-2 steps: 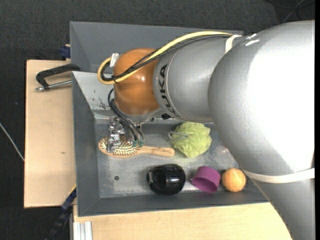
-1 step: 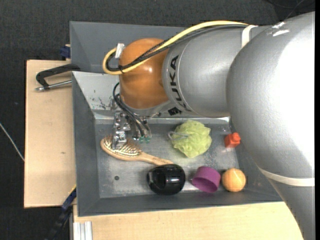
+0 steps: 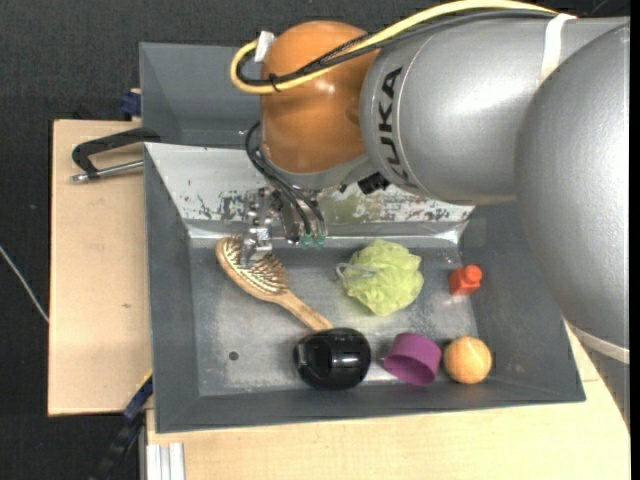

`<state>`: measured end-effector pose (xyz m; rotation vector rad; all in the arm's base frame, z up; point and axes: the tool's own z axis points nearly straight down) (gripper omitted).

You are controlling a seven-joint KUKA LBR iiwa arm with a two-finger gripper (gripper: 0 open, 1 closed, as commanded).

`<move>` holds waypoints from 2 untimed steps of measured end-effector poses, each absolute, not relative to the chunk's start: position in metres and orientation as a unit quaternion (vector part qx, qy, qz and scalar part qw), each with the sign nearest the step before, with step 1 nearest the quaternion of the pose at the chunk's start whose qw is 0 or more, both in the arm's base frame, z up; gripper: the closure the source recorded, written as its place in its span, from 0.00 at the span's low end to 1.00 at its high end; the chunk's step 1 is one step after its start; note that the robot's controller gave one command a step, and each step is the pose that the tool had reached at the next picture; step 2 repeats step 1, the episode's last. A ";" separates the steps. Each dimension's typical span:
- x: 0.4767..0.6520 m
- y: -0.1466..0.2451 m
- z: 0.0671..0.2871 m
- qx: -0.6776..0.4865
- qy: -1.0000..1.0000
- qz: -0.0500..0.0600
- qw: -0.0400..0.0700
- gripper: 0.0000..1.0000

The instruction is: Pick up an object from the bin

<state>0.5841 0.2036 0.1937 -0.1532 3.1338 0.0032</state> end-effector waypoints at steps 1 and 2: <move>0.581 0.221 0.258 -0.060 0.998 0.001 0.002 1.00; 0.581 0.221 0.258 -0.060 0.998 0.001 0.002 1.00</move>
Offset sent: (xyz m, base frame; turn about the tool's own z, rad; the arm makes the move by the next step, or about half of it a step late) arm -0.0342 -0.0102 0.1225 -0.0672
